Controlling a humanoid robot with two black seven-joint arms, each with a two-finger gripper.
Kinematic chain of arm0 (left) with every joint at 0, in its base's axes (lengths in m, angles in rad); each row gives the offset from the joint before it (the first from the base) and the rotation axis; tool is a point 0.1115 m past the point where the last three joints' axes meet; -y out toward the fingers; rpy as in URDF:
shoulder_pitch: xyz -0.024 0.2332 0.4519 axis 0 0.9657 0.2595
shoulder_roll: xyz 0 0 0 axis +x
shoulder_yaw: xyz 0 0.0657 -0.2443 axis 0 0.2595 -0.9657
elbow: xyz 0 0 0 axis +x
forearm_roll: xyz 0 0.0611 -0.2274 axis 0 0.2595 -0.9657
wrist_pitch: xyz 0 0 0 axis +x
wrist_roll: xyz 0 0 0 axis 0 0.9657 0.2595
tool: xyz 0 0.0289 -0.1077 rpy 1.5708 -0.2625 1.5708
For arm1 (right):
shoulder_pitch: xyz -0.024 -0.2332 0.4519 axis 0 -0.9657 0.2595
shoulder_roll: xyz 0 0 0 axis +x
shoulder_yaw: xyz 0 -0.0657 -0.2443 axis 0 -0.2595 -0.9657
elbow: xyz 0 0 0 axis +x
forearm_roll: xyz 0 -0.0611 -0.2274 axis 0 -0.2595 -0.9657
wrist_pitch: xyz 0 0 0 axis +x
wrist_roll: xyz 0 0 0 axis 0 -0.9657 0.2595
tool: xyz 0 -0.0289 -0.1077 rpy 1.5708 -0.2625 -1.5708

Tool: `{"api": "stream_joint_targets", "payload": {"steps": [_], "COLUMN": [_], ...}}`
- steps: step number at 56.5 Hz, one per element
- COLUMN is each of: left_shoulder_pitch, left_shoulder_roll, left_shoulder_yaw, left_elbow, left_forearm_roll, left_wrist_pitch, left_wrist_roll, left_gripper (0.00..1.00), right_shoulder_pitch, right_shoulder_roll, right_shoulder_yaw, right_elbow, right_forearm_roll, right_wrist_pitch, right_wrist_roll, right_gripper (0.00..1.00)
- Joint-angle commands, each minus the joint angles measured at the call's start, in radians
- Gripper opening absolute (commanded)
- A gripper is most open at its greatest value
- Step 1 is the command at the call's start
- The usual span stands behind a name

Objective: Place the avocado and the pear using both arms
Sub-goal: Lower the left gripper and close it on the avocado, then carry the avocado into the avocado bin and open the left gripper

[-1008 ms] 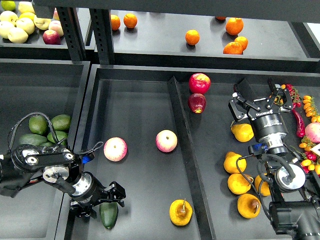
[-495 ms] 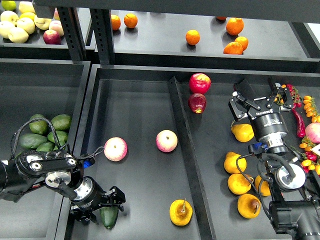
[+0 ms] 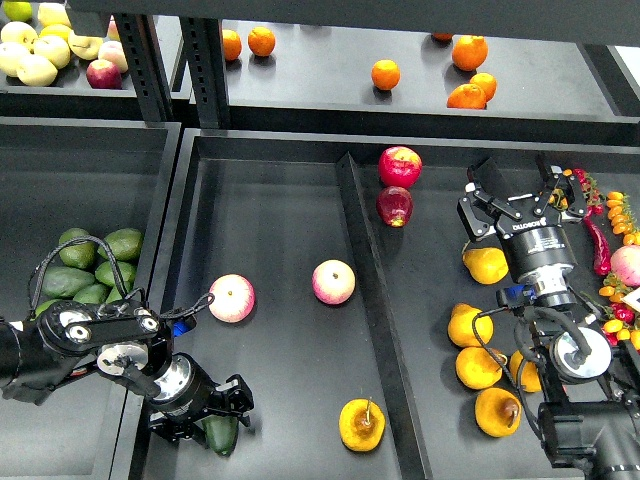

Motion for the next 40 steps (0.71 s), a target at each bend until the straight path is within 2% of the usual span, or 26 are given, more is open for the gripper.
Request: {"api": "stream_joint_targets", "payload": {"steps": [1,24,31,40], "left_shoulder_pitch": [0.001,-0.016,-0.042,-0.081], "left_shoulder_roll": [-0.007,0.017,0.063,0.184], "left_shoulder_yaw": [-0.034,-0.123,-0.152,-0.164], "left_elbow": [0.028,0.005,-0.021,-0.104], "left_forearm_roll": [0.040,0.051,0.046,-0.024], "left_wrist_pitch": [0.000,0.000,0.000,0.000], "left_wrist_roll": [0.000,0.000,0.000,0.000], "left_gripper": [0.41,0.39,0.39,0.39], "right_shoulder_pitch": [0.000,-0.001,-0.001,-0.001], "right_shoulder_roll": [0.000,0.000,0.000,0.000], "right_shoulder_yaw": [-0.001,0.001,0.001,-0.001], "right_elbow": [0.000,0.002,0.003,0.003], "right_forearm_roll": [0.001,0.001,0.001,0.001], "right_wrist_pitch": [0.001,0.002,0.002,0.002], "right_wrist_roll": [0.000,-0.002,-0.002,-0.002], "right_gripper": [1.00,1.00,1.00,1.00]}}
